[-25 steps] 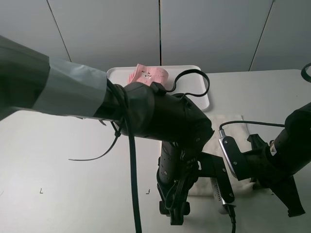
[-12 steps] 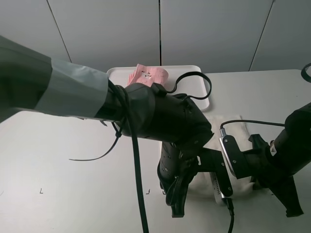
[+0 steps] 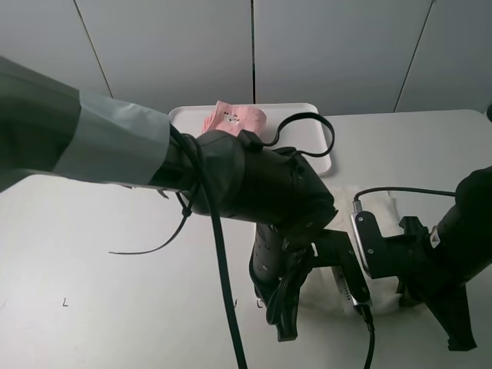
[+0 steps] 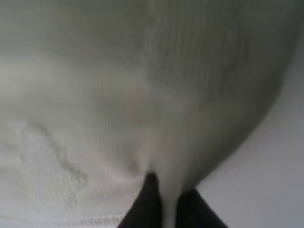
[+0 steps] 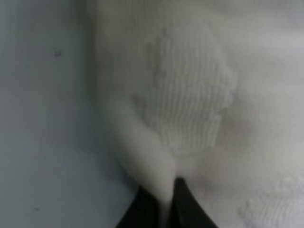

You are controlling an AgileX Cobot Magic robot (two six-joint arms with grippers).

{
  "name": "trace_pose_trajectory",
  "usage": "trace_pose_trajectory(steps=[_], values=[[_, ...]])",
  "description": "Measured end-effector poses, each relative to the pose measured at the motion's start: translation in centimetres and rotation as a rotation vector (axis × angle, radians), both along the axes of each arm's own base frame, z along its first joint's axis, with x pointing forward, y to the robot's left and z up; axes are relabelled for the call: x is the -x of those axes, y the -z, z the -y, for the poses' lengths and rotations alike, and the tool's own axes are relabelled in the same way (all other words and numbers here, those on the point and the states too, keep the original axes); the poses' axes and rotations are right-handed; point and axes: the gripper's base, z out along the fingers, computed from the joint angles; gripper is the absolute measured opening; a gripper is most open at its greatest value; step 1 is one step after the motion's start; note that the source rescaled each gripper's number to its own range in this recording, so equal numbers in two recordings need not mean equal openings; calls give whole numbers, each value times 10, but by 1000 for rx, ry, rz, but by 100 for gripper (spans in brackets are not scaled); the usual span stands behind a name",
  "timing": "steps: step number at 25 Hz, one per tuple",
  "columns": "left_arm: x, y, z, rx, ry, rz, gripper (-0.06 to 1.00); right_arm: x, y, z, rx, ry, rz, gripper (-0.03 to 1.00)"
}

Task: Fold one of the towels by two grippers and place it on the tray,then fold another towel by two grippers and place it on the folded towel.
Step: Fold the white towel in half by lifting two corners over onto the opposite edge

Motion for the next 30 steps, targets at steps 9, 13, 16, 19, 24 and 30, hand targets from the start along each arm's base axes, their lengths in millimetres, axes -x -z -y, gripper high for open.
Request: trace_pose_trajectory(steps=[9, 13, 16, 19, 24, 30], values=[[-4, -47, -1, 119, -43, 73, 0, 3, -36, -3, -127, 225, 135, 0], [-13, -61, -3, 183, -80, 100, 0, 0, -52, -2, -173, 412, 181, 0], [-24, -69, -7, 229, -137, 116, 0, -6, -62, -3, -195, 528, 205, 0], [-38, -73, -15, 253, -197, 128, 0, -11, -67, -5, -218, 598, 219, 0], [-57, -79, -27, 299, -280, 135, 0, -18, -73, -6, -246, 665, 260, 0], [-71, -82, -31, 383, -364, 121, 0, -23, -75, -7, -304, 774, 298, 0]])
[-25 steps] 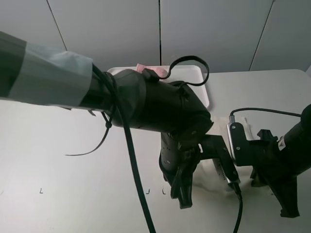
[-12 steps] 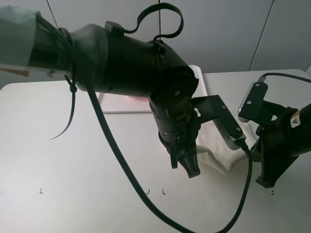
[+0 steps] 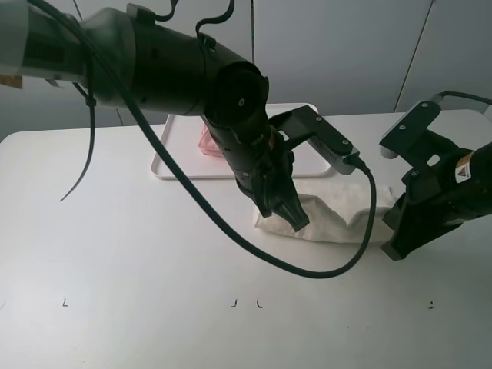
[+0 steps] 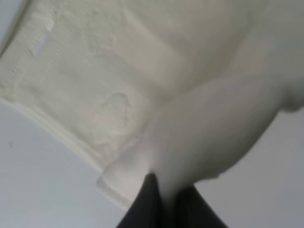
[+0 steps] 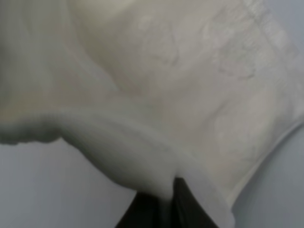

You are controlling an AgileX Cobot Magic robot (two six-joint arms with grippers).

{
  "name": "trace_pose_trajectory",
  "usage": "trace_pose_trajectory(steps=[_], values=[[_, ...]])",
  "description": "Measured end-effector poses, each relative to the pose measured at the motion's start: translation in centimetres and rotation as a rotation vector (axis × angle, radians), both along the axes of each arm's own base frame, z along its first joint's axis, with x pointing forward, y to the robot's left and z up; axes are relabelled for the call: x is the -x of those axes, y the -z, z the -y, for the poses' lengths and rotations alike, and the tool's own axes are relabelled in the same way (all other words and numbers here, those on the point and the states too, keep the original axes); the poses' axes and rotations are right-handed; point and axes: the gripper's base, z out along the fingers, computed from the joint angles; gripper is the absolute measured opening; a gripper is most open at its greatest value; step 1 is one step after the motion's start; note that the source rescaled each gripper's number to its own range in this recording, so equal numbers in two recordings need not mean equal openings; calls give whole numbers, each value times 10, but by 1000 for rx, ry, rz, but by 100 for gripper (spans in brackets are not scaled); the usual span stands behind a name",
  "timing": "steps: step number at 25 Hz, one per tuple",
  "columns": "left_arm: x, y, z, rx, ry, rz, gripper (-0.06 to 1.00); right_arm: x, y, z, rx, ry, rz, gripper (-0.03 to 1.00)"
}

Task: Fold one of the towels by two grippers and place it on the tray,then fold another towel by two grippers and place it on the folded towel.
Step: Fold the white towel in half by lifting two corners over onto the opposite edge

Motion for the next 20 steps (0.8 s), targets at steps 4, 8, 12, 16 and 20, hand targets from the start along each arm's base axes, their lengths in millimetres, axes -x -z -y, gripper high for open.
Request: trace_pose_trajectory(steps=[4, 8, 12, 16, 20], values=[[-5, -1, 1, 60, -58, -7, 0, -4, -2, 1, -29, 89, 39, 0], [-14, -4, -2, 115, -115, 8, 0, -10, -5, 5, -28, 177, 102, 0], [-25, -5, -8, 150, -169, 19, 0, -16, -8, 11, -11, 262, 175, 0], [-35, -6, -15, 178, -210, 31, 0, -22, -13, 15, -17, 348, 257, 0], [-41, -7, -18, 203, -234, 40, 0, -28, -16, 16, -43, 393, 313, 0]])
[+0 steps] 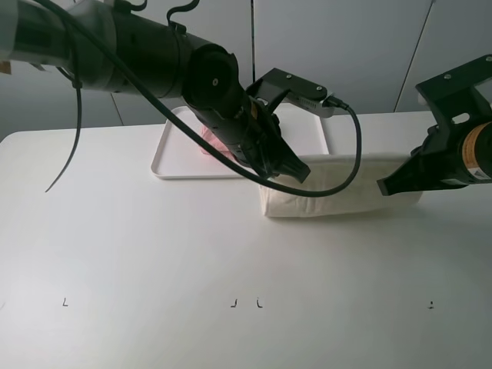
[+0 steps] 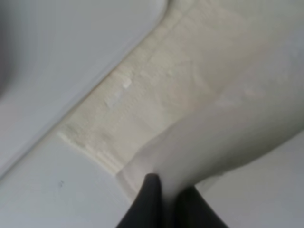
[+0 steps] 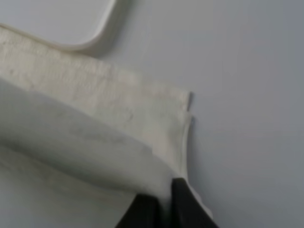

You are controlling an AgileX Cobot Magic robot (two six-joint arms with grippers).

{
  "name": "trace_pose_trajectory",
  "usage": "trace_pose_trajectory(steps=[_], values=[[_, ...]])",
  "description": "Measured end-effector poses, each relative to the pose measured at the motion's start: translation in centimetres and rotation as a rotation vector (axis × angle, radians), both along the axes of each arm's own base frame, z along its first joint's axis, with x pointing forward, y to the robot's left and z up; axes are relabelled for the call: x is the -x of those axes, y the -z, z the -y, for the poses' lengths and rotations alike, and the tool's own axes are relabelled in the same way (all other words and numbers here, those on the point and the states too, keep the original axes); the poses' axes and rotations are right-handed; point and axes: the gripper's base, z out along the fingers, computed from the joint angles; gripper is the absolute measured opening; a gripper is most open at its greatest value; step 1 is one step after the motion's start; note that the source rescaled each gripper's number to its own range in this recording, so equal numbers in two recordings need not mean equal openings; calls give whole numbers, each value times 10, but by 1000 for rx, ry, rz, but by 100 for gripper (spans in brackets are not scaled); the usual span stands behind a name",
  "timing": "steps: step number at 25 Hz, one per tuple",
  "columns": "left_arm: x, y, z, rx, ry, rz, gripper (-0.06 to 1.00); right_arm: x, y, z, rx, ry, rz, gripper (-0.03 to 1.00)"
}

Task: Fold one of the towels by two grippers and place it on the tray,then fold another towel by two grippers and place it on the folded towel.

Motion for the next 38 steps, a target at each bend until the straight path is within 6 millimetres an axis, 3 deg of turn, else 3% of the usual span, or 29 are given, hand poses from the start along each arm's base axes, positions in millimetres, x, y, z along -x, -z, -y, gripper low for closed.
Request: trace_pose_trajectory(steps=[9, 11, 13, 16, 18, 20, 21, 23, 30, 35, 38], values=[[-2, 11, 1, -10, -3, -11, 0, -14, 28, -3, 38, 19, -40, 1], [-4, 14, 1, -12, -5, -11, 0, -16, 29, -4, 28, 26, -18, 11], [-5, 16, 0, -17, -12, -12, 4, -19, 28, -4, 41, 13, 17, 28], [-8, 19, -2, -38, -27, -1, 25, -21, 25, -2, 16, 67, 61, 64], [-10, 19, -4, -49, -52, 16, 47, -22, 24, 1, 10, 119, 85, 80], [-12, 18, -6, -60, -83, 33, 78, -23, 23, 2, 12, 143, 99, 89], [-13, 18, -7, -66, -95, 38, 91, -23, 23, 2, 10, 144, 100, 90], [-13, 19, -9, -73, -121, 31, 97, -23, 23, 2, 4, 138, 97, 92], [-14, 18, -18, -147, -185, -41, 99, -28, 19, -10, -85, 96, 51, 92], [-34, 16, -17, -128, -263, -96, 99, -52, 2, -16, -108, 135, -20, 92], [-41, 23, -14, -154, -298, -152, 99, -71, 4, -5, -107, 223, -219, 92]])
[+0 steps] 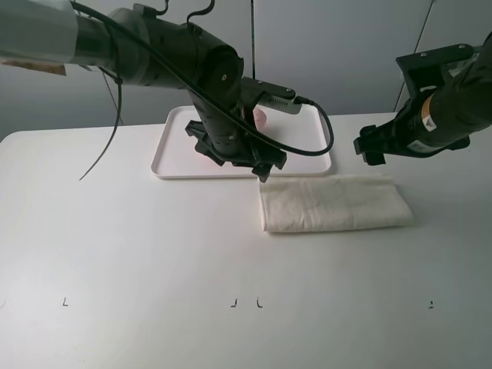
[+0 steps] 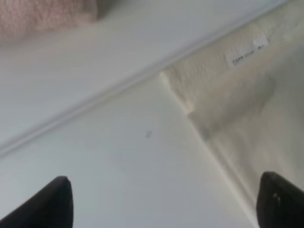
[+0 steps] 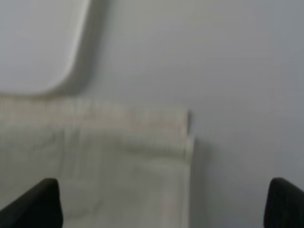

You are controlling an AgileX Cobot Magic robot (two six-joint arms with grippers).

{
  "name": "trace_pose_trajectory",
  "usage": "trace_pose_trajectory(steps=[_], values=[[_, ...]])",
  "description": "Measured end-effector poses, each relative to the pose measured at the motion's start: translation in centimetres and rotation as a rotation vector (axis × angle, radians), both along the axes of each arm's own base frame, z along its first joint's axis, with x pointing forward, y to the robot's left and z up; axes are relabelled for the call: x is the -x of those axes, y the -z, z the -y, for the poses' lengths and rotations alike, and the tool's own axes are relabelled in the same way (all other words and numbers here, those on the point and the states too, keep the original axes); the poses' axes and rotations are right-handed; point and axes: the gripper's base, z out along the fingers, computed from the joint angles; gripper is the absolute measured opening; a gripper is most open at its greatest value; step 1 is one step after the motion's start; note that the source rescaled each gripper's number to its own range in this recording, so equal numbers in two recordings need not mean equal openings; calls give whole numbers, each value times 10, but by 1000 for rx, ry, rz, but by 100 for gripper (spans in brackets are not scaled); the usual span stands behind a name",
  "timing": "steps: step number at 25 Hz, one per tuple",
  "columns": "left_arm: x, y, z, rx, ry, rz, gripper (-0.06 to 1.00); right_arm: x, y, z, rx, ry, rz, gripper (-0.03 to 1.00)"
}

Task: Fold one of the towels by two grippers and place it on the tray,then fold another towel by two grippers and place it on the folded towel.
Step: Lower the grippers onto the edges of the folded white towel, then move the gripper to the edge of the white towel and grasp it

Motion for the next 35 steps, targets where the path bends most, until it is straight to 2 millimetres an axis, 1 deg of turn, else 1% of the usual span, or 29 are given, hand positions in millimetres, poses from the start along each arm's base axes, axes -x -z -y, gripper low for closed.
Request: trace_pose_trajectory(steps=[1, 3, 4, 5, 8, 10, 12, 15, 18, 21, 27, 31, 35], values=[[0, 1, 0, 0, -11, -19, 99, -6, 0, 6, 5, -14, -79, 92], [0, 2, 0, 6, -27, -45, 99, -14, 4, 12, -77, -29, -233, 92], [1, 1, 1, 14, -33, -52, 99, -18, 4, 15, -110, -36, -272, 92], [0, 0, 2, 20, -35, -52, 99, -21, 2, 16, -141, -51, -281, 92], [-1, 2, 4, 26, -40, -60, 99, -27, -3, 17, -142, -98, -237, 92], [-3, 5, 6, 3, -46, -85, 99, -29, -5, 18, -139, -105, -228, 92], [-7, 15, 7, -27, -60, -118, 99, -28, -5, 19, -131, -110, -242, 92], [-11, 25, 11, -49, -91, -149, 99, -26, 2, 22, -95, -125, -294, 92], [-14, 28, 14, -47, -120, -159, 99, -26, 11, 22, -84, -127, -336, 92], [-17, 30, 16, -53, -126, -163, 99, -27, 14, 22, -81, -127, -347, 92], [-18, 51, 17, -94, -131, -201, 99, -27, 18, 22, -80, -127, -362, 92], [-19, 57, 17, -104, -139, -211, 99, -27, 18, 22, -80, -127, -362, 92], [-19, 58, 17, -102, -142, -214, 99, -27, 18, 22, -78, -128, -360, 92]])
